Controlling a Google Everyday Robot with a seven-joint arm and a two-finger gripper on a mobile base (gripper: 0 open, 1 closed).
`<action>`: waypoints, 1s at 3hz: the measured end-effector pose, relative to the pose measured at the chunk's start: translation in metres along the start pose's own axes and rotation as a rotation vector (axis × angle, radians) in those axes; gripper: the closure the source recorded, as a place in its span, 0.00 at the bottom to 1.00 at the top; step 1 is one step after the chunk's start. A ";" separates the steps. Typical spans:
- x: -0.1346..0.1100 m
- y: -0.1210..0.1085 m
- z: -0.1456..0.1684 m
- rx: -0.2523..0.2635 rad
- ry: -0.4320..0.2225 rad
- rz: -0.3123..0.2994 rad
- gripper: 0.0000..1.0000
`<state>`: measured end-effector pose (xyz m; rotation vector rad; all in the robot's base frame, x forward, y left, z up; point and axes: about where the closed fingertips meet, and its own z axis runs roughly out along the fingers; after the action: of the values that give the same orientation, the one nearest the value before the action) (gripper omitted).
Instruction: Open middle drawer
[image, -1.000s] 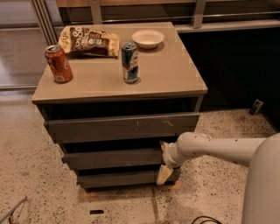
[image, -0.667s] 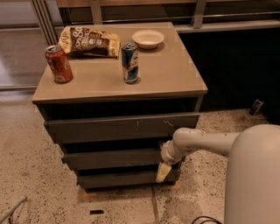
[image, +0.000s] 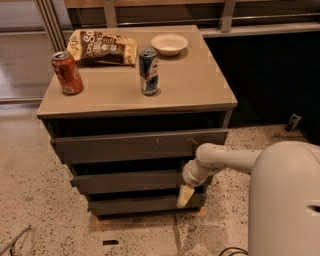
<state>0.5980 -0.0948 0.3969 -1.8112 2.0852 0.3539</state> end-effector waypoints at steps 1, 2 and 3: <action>-0.003 0.011 -0.007 -0.018 0.000 0.015 0.00; -0.009 0.028 -0.016 -0.056 0.005 0.022 0.00; -0.017 0.046 -0.022 -0.121 0.007 0.025 0.00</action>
Offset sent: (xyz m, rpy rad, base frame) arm -0.0489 0.0084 0.0349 0.0020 0.1046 0.0138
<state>0.5528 -0.0818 0.4216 -1.8565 2.1351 0.4907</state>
